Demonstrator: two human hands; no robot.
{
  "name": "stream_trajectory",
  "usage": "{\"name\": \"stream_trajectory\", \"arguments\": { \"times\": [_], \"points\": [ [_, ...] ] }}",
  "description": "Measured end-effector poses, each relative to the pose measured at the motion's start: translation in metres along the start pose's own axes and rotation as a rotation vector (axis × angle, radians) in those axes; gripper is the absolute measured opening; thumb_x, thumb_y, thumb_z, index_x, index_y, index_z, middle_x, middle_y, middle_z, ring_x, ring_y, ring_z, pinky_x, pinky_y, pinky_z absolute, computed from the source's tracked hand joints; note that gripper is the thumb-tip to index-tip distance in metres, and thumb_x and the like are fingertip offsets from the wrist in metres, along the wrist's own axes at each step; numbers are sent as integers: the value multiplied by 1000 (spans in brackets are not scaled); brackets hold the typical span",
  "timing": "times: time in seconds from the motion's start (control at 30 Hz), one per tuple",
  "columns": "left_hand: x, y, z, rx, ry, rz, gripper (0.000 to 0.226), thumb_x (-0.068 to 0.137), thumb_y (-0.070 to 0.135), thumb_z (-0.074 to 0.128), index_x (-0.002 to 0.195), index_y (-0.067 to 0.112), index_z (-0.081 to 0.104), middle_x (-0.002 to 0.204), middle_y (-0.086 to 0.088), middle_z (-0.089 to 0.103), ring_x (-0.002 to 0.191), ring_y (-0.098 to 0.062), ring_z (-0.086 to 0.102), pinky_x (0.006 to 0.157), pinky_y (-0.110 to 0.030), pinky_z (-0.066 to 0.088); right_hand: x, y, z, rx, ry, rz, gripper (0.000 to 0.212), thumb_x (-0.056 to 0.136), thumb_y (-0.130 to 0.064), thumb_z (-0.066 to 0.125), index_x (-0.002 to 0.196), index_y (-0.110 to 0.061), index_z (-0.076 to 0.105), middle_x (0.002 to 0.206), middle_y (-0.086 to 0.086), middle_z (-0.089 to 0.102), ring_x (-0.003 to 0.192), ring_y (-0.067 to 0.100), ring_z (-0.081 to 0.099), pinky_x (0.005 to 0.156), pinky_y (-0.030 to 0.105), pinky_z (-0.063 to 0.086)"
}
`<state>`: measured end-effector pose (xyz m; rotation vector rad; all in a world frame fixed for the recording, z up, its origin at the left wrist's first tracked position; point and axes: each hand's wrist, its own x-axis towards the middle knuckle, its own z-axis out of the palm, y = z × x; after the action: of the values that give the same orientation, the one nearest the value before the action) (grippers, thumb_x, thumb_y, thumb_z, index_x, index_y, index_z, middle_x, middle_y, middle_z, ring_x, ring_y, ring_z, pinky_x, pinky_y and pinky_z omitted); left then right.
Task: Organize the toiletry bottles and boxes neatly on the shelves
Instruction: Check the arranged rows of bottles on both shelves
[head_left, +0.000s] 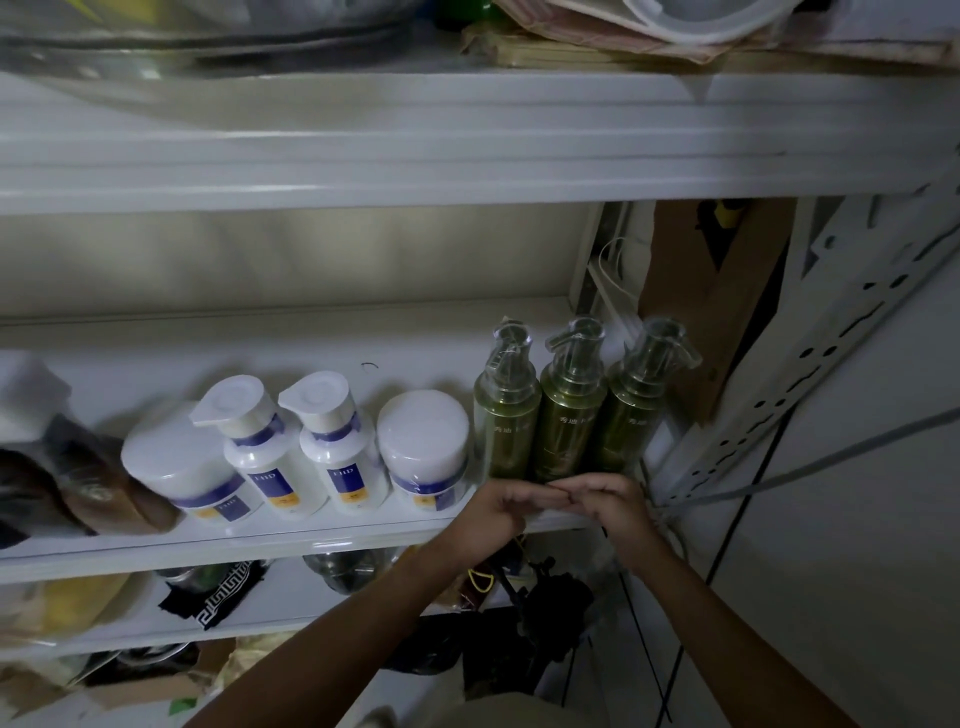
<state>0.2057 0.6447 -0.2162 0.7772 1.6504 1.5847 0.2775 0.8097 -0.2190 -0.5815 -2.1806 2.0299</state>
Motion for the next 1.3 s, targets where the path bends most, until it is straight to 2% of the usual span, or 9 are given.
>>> {"name": "stream_trajectory", "arguments": {
  "times": [0.13,0.3,0.4,0.53,0.7,0.9,1.1,1.23,1.3],
  "points": [
    [0,2,1,33,23,-7,64,66,-27,34,120,-4,62,121,-18,64,121,-18,57,105,-26,41,2,-4,2,24,6,36,39,79,19,44,87,-5,73,76,-1,75,78,10,70,68,17,53],
    [-6,-2,-4,-11,39,8,59,65,-22,35,114,-6,65,115,-20,67,118,-22,60,106,-34,42,-1,0,10,1,-15,30,45,80,21,41,86,-11,73,80,2,74,80,12,70,72,22,54],
    [-15,-3,-13,-45,105,-4,49,73,-24,38,107,-5,68,108,-17,70,111,-20,64,100,-28,46,-4,-4,25,12,-56,29,42,83,17,43,87,-12,72,81,0,73,79,9,70,69,19,54],
    [-21,-3,-17,-73,116,2,53,72,-30,34,108,-8,67,103,-8,72,109,-20,65,95,-23,47,-4,-7,34,23,-80,30,38,86,13,44,89,-11,73,82,0,75,82,11,70,70,17,52],
    [-18,-6,-16,-95,145,-9,53,74,-29,37,103,1,70,105,-11,72,110,-22,64,99,-30,47,-5,-8,35,36,-54,41,38,86,13,43,90,-10,73,89,6,74,87,16,70,74,19,53],
    [-30,-11,-26,-48,149,12,56,69,-32,34,105,-7,68,108,-17,70,112,-23,63,101,-32,47,-11,-13,45,39,-113,43,41,82,18,42,91,-9,72,82,-3,74,82,8,70,69,15,52],
    [-45,-10,-40,-80,207,9,61,67,-34,33,105,-2,69,109,-19,69,111,-27,63,103,-38,46,-9,-14,66,19,-154,37,39,83,16,41,103,0,69,95,11,72,88,14,70,74,17,52],
    [-50,-7,-42,-91,222,4,60,68,-33,34,105,0,69,109,-19,69,112,-27,63,104,-39,45,-10,-19,71,14,-154,40,37,85,14,42,103,-2,69,92,11,72,81,6,70,69,12,50],
    [-55,-7,-44,-83,217,8,58,69,-32,34,104,-3,69,108,-20,69,111,-28,63,103,-39,45,-12,-19,75,21,-166,43,38,84,15,42,100,-5,70,93,12,72,84,9,70,73,16,53]
  ]
}}
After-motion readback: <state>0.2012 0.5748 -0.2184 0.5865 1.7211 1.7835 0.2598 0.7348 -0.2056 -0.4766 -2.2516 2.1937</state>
